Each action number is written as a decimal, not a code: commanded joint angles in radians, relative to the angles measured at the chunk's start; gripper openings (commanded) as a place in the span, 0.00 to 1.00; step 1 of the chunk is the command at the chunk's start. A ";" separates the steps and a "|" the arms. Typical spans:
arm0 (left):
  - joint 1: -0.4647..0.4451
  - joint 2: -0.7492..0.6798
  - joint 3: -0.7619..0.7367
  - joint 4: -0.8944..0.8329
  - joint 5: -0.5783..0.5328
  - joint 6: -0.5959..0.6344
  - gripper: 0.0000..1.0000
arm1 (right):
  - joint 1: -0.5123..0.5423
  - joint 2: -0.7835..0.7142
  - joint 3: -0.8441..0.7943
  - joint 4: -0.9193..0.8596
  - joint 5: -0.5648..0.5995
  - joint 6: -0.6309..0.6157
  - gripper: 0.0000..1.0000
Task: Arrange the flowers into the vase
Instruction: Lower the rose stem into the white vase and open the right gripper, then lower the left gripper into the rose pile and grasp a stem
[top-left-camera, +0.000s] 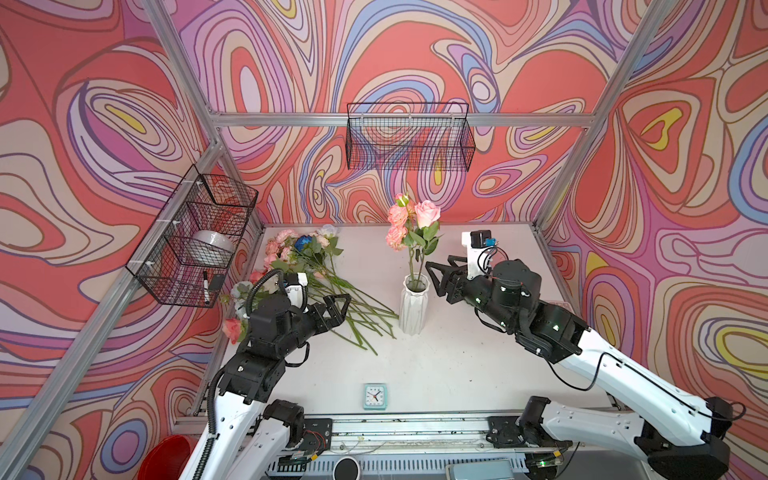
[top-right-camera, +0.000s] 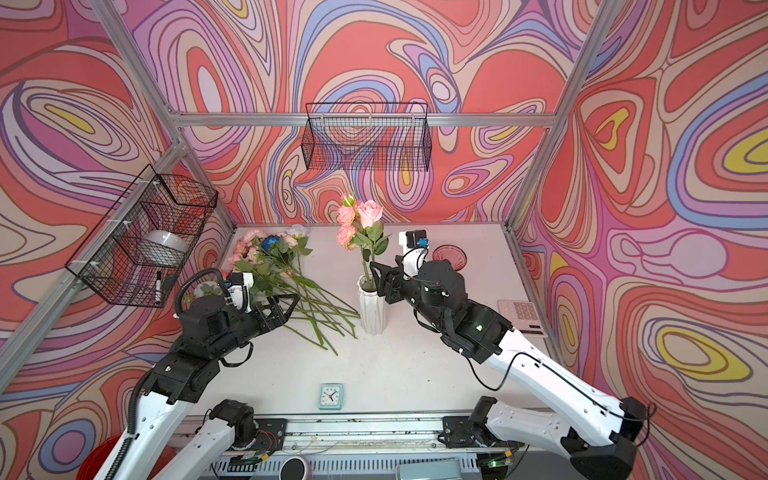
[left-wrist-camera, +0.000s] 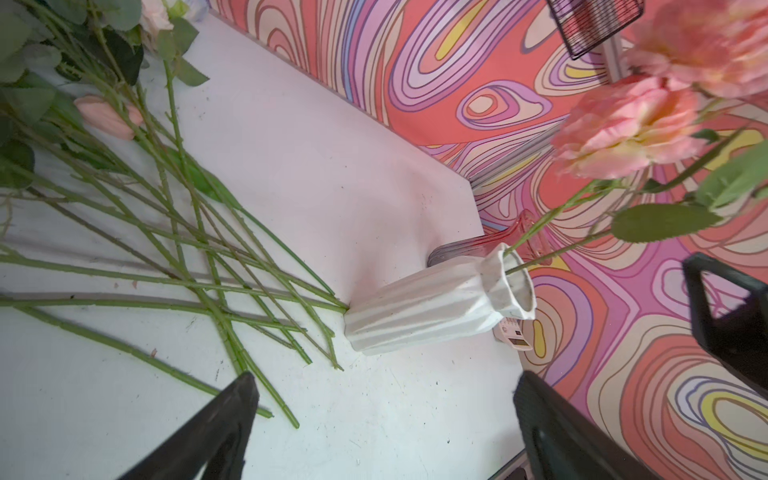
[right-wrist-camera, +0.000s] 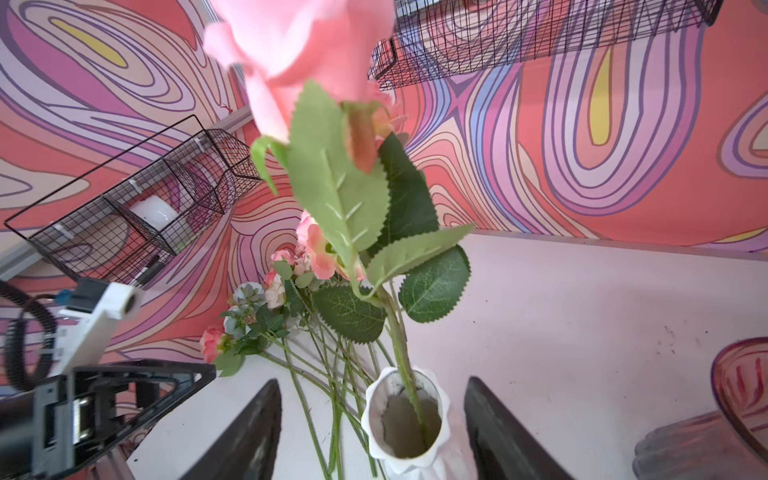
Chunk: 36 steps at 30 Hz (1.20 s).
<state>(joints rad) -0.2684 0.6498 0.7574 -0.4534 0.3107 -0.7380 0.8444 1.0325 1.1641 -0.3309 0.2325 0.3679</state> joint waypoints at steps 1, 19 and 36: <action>0.003 0.040 0.007 -0.040 -0.050 -0.026 0.93 | -0.005 -0.062 0.000 -0.093 -0.051 0.045 0.71; 0.024 0.594 -0.038 0.312 -0.233 -0.132 0.27 | -0.004 -0.230 -0.151 -0.183 -0.038 0.104 0.55; 0.190 0.682 -0.170 0.411 -0.247 -0.224 0.39 | -0.004 -0.264 -0.193 -0.184 -0.009 0.109 0.55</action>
<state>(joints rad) -0.0948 1.3128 0.6121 -0.0830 0.0990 -0.9325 0.8436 0.7792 0.9813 -0.5125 0.2050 0.4763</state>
